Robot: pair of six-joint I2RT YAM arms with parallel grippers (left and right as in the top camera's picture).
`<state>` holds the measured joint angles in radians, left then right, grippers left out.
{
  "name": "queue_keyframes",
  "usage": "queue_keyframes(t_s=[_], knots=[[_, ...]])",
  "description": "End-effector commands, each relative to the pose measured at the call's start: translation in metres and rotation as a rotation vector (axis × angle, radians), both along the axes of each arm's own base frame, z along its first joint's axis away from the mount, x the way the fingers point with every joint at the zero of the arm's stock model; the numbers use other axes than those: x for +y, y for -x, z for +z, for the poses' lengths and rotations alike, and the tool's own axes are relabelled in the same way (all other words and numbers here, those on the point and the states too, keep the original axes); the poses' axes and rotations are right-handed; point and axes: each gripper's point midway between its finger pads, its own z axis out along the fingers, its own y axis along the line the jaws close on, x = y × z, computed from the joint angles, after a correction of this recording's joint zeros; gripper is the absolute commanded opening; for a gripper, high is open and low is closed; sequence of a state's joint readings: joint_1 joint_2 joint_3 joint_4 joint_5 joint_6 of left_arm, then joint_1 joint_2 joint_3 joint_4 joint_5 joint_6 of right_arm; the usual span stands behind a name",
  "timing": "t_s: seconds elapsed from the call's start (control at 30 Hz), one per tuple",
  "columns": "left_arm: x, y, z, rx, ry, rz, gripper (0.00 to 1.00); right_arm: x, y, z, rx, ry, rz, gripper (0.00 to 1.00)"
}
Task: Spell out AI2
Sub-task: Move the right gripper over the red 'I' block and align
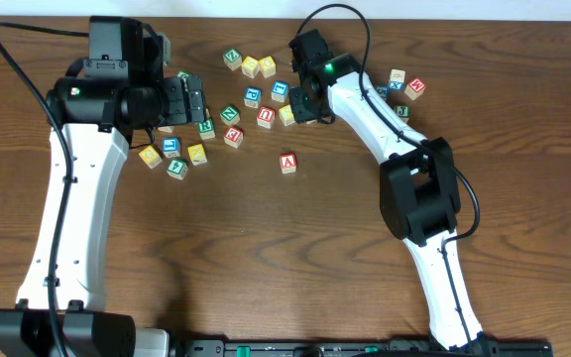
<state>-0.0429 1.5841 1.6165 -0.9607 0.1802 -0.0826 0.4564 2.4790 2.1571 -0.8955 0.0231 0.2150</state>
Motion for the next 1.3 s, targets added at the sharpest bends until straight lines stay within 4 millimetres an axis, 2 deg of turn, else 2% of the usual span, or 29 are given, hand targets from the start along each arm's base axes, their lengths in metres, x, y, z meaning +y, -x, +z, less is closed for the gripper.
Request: queue_keyframes(t_s=[0.0,1.27], knots=[[0.0014,-0.0025,0.0065,-0.018,-0.002,0.012,0.98,-0.0052,0.0005,-0.0104,0.011,0.023,0.005,0.43],[0.0014,-0.0025,0.0065,-0.018,-0.002,0.012,0.98,-0.0052,0.0007,-0.0104,0.012,0.023,0.005,0.43]])
